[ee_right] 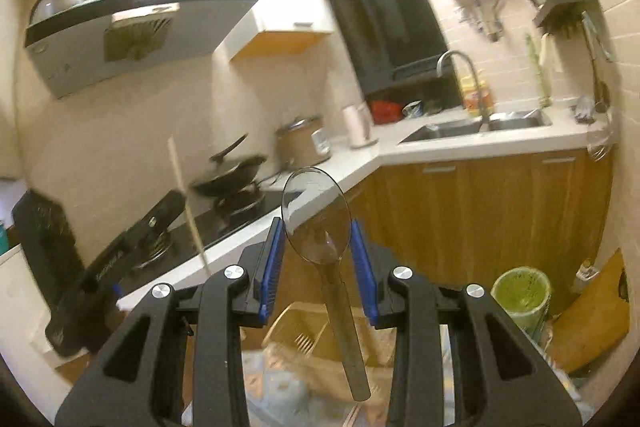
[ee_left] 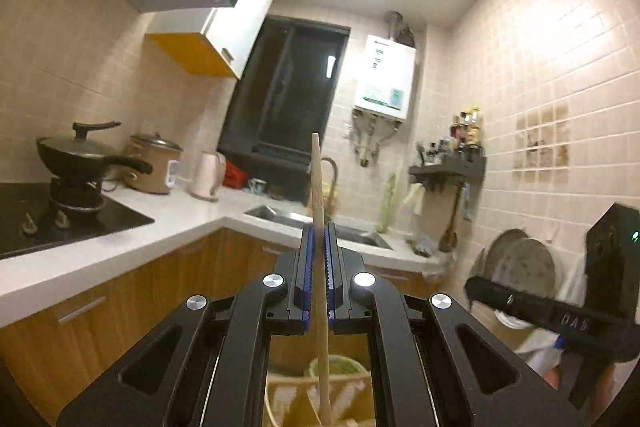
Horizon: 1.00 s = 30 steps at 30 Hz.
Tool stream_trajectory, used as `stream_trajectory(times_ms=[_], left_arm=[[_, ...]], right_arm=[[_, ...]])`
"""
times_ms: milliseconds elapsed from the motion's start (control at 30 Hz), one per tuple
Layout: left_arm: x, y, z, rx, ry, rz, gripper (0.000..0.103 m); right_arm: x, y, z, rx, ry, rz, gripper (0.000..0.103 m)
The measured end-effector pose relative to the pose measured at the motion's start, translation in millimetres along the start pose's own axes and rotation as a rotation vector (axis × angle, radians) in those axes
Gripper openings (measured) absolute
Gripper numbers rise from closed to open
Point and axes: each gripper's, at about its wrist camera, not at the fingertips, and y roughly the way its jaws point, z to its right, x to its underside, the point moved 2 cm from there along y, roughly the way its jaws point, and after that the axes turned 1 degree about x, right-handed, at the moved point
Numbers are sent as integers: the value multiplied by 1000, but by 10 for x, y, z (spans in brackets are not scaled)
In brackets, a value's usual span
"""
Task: Organize utensils
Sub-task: 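Lift both held utensils up over the beige caddy, then open both tools to drop the utensils into the caddy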
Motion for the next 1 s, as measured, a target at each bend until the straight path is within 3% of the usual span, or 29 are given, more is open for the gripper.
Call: stream_trajectory(times_ms=[200,467,667,700,733,833,1000], left_arm=[[255,377,-63,-45,27,-19,3],[632,629,-184,-110,52,-49,4],[850,588,-214,-94,73,-94,4],[867,570,-219,-87,73,-104,4],[891,545,-229,-76,71,-119,9],[939,431,-291,-51,56,-158,30],[818,64,-448,-52,26,-158,31]], right_arm=[[77,378,290,103,-20,4,30],[407,702,466,108,-28,-39,31],[577,664,503,95,-56,-49,32],[614,642,504,90,-63,-66,33],[638,607,485,96,-67,-75,42],[687,421,500,92,-51,-66,67],[690,41,475,86,-22,-112,67]])
